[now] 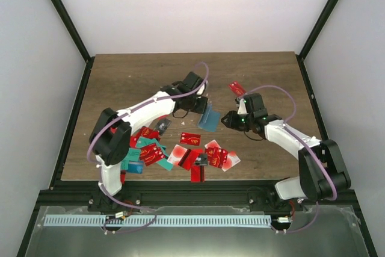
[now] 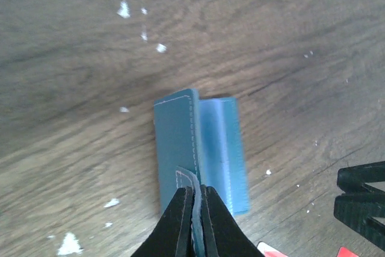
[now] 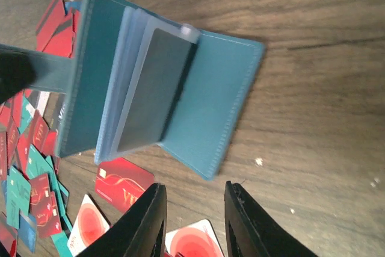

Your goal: Put the credit cards into the card holder

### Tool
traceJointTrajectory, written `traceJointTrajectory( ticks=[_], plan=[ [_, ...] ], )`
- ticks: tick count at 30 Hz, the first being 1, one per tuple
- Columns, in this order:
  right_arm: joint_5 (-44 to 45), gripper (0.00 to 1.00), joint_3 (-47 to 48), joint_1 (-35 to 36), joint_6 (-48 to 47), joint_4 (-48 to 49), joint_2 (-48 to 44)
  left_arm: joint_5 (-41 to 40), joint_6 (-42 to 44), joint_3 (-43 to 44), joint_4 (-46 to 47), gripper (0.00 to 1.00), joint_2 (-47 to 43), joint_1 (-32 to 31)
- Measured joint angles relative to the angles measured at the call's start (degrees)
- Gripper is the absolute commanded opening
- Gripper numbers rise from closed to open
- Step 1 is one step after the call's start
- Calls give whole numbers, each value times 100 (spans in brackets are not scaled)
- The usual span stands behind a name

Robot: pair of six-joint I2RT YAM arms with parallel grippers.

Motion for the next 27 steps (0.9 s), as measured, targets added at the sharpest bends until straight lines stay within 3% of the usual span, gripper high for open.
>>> traceJointTrajectory(
  ticks=[7,14,20,27],
  plan=[
    [-17,29,-315,-79,-2,-153,-378,59,-203,273,-42,4,472,-337],
    [-614,29,-404,-111,26,118,-455,61,-330,374,-15,4,546,-452],
    [-863,29,-295,-111,96,393,-70,765,-509,118,573,4,623,-457],
    [-612,28,-356,-240,210,404,-44,1368,-629,120,1172,4,1657,-581]
  ],
)
